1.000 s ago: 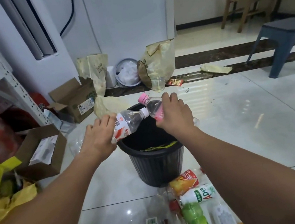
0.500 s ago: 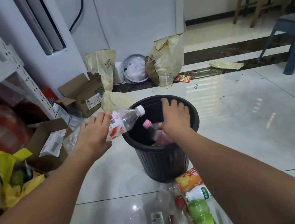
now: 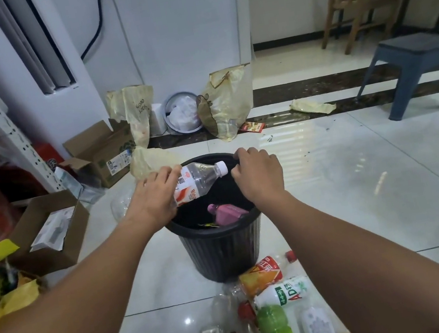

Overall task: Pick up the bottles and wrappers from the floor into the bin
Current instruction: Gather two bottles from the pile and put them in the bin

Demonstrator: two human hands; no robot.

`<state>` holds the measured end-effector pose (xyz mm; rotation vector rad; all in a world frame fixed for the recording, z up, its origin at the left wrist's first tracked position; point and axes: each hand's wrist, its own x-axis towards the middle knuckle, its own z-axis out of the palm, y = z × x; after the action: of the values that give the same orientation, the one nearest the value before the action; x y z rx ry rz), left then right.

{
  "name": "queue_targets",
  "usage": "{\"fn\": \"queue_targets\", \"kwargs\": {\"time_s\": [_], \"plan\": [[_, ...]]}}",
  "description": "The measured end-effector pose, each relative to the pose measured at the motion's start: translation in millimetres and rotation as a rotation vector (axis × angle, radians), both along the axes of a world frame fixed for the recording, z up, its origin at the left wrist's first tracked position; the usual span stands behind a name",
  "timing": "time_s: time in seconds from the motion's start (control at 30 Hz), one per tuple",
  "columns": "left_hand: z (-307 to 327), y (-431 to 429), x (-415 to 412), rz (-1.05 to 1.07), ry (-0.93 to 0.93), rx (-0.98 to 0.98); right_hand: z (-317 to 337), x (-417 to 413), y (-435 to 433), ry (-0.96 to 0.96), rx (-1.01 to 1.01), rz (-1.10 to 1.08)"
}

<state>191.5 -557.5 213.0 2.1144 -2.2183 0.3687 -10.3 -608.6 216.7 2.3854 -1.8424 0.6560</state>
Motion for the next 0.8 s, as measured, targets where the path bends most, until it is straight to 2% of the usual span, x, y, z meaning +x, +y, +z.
{"fn": "queue_targets", "kwargs": {"time_s": [0.2,0.37,0.5,0.8], "plan": [[-1.3,-30.7,-35.9,-0.049,-0.044,0.048,4.0,-19.2,-4.9,0.019,-0.010,-0.035],[-4.6,-47.9,-55.8,0.053,-0.131,0.157,6.5,-18.5,-0.6,0.003,0.003,-0.033],[-16.0,-42.3,-59.5,0.011,-0.136,0.136,6.8,-17.3,7.0,-0.004,-0.005,-0.036],[-29.6,0.9,-51.4,-0.002,0.052,0.092,3.2,-4.9,42.0,-0.009,0.012,-0.042]]}}
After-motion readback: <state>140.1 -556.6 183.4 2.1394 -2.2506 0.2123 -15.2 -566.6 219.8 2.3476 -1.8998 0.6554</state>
